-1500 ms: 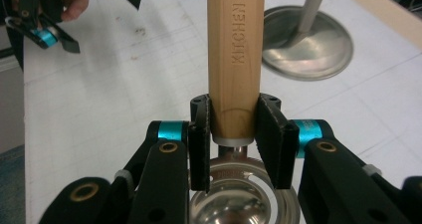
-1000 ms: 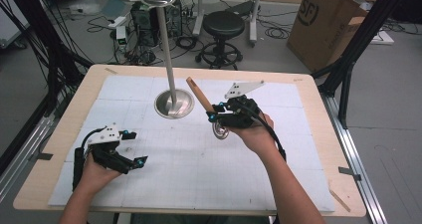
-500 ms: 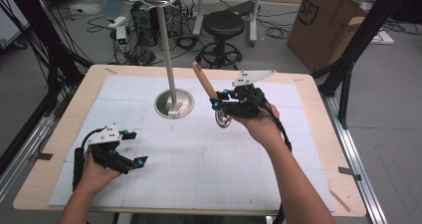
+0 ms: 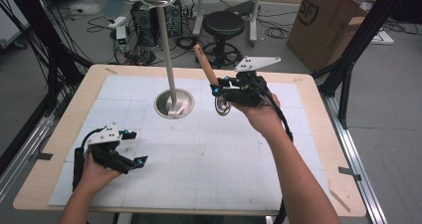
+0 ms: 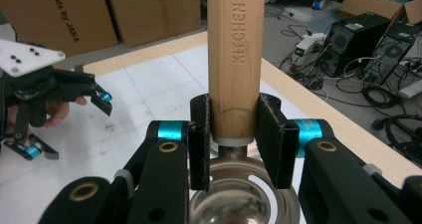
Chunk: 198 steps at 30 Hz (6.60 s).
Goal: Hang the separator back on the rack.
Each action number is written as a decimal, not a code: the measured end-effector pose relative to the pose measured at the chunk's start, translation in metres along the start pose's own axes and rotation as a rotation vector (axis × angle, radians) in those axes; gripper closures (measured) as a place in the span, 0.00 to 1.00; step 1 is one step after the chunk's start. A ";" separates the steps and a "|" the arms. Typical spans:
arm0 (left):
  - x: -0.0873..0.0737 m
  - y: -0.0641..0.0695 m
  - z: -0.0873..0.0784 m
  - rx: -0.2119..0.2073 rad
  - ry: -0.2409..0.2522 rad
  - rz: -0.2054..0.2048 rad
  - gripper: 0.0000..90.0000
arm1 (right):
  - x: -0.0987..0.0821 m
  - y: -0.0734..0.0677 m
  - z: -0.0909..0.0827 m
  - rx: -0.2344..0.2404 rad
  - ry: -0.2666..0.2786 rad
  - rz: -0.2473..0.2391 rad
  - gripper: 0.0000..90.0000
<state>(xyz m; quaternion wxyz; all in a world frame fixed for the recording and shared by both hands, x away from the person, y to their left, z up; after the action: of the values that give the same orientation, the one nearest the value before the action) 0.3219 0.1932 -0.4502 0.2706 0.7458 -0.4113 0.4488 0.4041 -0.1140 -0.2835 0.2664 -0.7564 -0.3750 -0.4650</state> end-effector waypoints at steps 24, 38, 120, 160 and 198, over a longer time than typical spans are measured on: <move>0.001 0.000 0.000 -0.003 0.006 -0.001 0.02 | 0.046 0.005 0.006 -0.022 0.043 -0.017 0.76; 0.001 0.001 0.000 -0.006 0.003 0.002 0.02 | 0.073 0.004 0.015 -0.029 0.050 -0.018 0.76; -0.001 0.000 0.003 -0.009 -0.014 0.006 0.02 | 0.082 0.016 0.066 0.009 0.008 0.028 0.65; -0.001 0.003 0.003 -0.013 -0.021 0.013 0.02 | 0.008 0.026 -0.035 0.011 0.063 0.001 0.45; 0.000 0.005 0.003 -0.012 -0.014 0.011 0.02 | -0.078 0.034 -0.057 0.016 0.047 0.076 0.27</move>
<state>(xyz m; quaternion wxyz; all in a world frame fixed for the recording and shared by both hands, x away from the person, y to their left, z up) 0.3191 0.1880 -0.4511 0.2700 0.7450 -0.4199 0.4424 0.3810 -0.2020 -0.3314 0.2984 -0.7568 -0.3433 -0.4694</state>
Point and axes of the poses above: each handheld gripper's, and its own axes: z roughly forward along the jaws, x roughly out of its top, y roughly to its right, the point moved 6 cm from there along z, roughly forward along the jaws, and after that the axes turned 4 degrees about z, right-handed, at the moved point
